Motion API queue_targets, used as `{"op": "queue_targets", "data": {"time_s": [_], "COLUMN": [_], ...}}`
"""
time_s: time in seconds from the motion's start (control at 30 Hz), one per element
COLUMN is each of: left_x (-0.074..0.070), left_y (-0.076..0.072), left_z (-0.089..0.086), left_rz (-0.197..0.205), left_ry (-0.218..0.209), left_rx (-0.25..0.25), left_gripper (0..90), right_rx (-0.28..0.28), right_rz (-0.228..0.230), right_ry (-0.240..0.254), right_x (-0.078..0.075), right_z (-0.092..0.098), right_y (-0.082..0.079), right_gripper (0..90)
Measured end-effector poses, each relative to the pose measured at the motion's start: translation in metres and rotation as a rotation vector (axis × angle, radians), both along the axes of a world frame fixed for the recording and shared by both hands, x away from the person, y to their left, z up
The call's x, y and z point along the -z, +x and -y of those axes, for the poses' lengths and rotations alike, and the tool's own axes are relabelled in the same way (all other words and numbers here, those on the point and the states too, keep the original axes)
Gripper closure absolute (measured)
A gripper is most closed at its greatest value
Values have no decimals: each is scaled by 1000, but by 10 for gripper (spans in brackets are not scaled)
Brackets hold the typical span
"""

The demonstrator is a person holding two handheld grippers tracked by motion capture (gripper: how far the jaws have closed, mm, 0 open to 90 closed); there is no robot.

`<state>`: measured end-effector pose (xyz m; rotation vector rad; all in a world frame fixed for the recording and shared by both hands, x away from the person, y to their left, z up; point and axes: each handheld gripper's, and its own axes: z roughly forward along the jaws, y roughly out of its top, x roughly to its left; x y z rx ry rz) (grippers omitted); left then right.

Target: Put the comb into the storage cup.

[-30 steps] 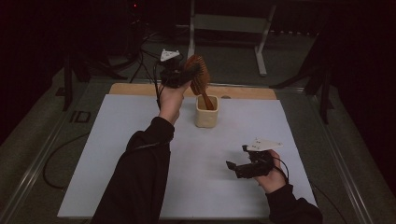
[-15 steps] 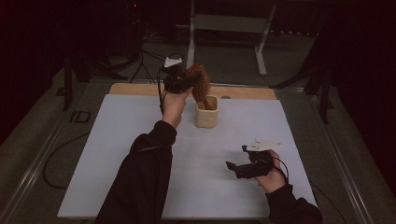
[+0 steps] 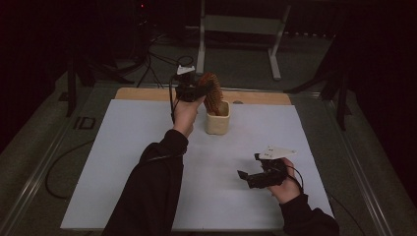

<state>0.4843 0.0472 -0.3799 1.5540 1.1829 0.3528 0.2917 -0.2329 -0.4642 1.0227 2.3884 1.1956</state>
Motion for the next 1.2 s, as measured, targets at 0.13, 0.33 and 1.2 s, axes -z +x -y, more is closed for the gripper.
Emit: {"op": "queue_targets", "data": {"time_s": [0.13, 0.33, 1.2], "left_x": [1, 3, -14], "left_y": [0, 3, -1], "left_z": [-1, -4, -23], "left_rz": [-4, -14, -12], "left_ry": [0, 6, 87], "left_rx": [7, 5, 8], "left_gripper": [556, 548, 182], "right_rx": [4, 2, -6], "right_rz": [-4, -4, -11], "right_ry": [0, -1, -7], "right_x": [1, 1, 2], "right_z": [0, -1, -2], "right_y": [0, 0, 0], "right_gripper": [96, 96, 95]}}
